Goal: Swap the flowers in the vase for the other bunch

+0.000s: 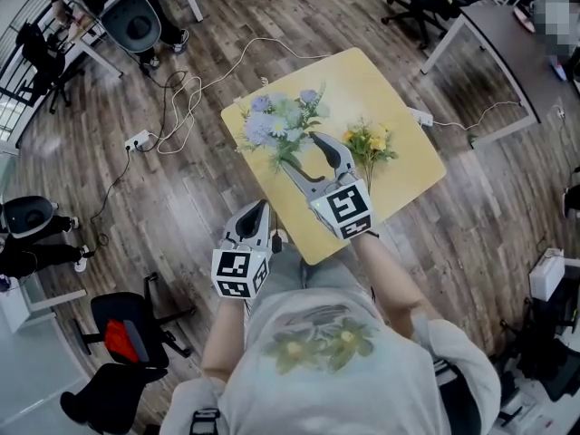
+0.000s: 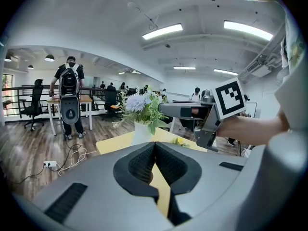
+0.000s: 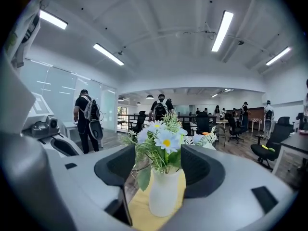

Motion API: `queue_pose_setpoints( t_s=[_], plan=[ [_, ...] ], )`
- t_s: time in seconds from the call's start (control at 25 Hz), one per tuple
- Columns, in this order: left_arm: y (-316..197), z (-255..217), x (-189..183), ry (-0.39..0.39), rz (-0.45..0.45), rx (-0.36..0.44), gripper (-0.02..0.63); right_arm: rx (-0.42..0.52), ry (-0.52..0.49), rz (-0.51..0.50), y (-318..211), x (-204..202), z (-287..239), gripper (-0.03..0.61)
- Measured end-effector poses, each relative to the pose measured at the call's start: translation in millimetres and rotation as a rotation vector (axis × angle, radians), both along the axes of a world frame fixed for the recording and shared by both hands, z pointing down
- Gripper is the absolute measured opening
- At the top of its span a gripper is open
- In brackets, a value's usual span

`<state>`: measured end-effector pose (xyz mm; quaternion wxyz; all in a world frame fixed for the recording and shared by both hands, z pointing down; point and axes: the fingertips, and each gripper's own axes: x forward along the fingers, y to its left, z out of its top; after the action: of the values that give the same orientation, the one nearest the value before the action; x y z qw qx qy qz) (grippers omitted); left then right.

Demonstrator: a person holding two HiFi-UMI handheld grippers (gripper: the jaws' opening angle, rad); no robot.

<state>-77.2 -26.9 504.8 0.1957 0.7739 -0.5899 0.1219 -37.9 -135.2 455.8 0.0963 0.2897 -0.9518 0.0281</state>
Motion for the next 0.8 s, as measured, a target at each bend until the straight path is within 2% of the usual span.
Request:
queue_pose_setpoints(
  t_s=[0.32, 0.52, 0.8],
  plan=[
    [-5, -3, -24, 0.005, 0.012, 0.003, 0.018, 0.031, 0.092, -0.002, -7, -20, 18, 0.267],
    [-7, 3, -37, 0.011, 0.006, -0.009, 0.018, 0.118, 0.202, -0.026, -11, -32, 28, 0.267],
    [-7, 5, -43, 0.017, 0.006, -0.021, 0.018, 0.122, 0.253, -0.056, -17, -45, 32, 0.264]
  ],
)
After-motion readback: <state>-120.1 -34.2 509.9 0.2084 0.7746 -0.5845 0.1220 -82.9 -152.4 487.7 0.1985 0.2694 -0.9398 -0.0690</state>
